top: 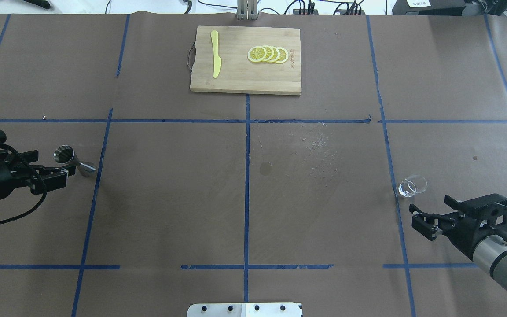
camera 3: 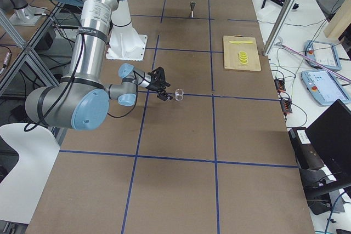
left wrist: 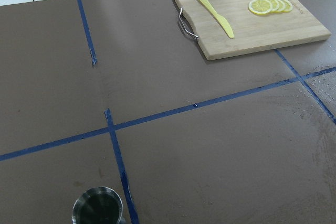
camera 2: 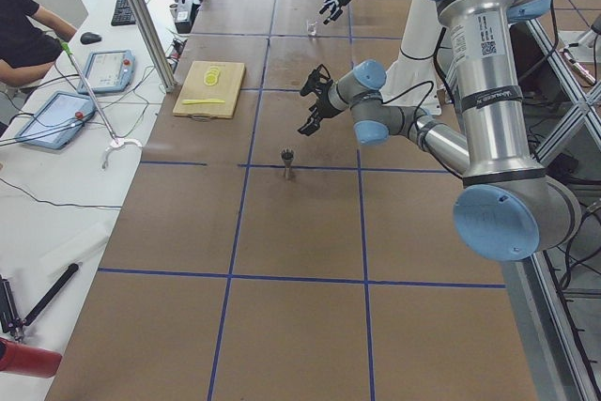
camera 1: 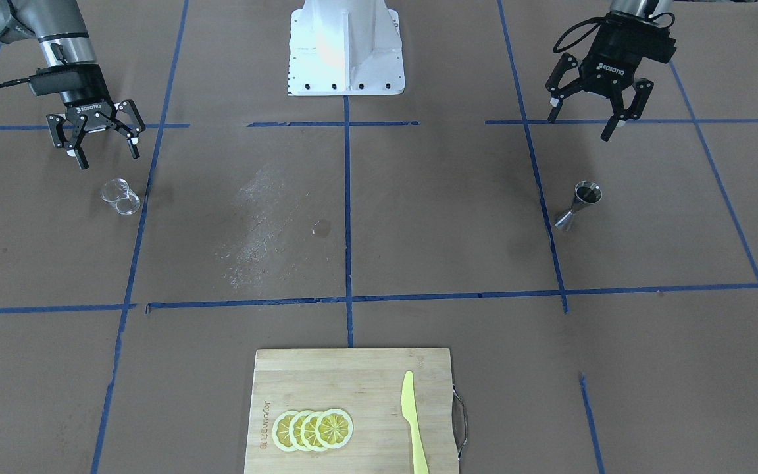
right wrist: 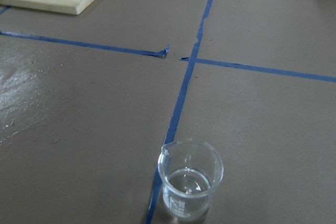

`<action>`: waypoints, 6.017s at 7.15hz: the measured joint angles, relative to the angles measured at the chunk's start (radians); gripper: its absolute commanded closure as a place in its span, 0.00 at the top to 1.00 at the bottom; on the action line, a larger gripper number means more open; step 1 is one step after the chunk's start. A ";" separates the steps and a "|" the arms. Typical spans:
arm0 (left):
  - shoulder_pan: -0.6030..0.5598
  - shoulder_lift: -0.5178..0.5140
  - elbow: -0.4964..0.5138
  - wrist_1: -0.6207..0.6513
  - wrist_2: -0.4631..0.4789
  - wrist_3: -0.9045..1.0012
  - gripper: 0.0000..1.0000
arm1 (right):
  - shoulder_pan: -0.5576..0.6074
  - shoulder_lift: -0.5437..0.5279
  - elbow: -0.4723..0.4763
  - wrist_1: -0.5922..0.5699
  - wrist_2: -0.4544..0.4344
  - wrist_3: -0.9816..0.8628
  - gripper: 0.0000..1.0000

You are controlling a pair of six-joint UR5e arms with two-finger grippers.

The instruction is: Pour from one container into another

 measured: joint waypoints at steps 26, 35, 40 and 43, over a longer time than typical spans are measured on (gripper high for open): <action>-0.974 -0.272 0.654 0.556 -0.823 0.918 1.00 | 1.461 0.332 -0.131 -1.226 1.417 -1.209 1.00; -0.998 -0.278 0.621 0.630 -0.830 0.822 1.00 | 1.527 0.306 -0.218 -1.063 1.439 -1.169 1.00; -0.998 -0.277 0.616 0.626 -0.830 0.822 1.00 | 1.527 0.307 -0.231 -1.026 1.428 -1.131 1.00; -0.998 -0.275 0.615 0.624 -0.830 0.822 1.00 | 1.527 0.307 -0.231 -1.025 1.429 -1.126 1.00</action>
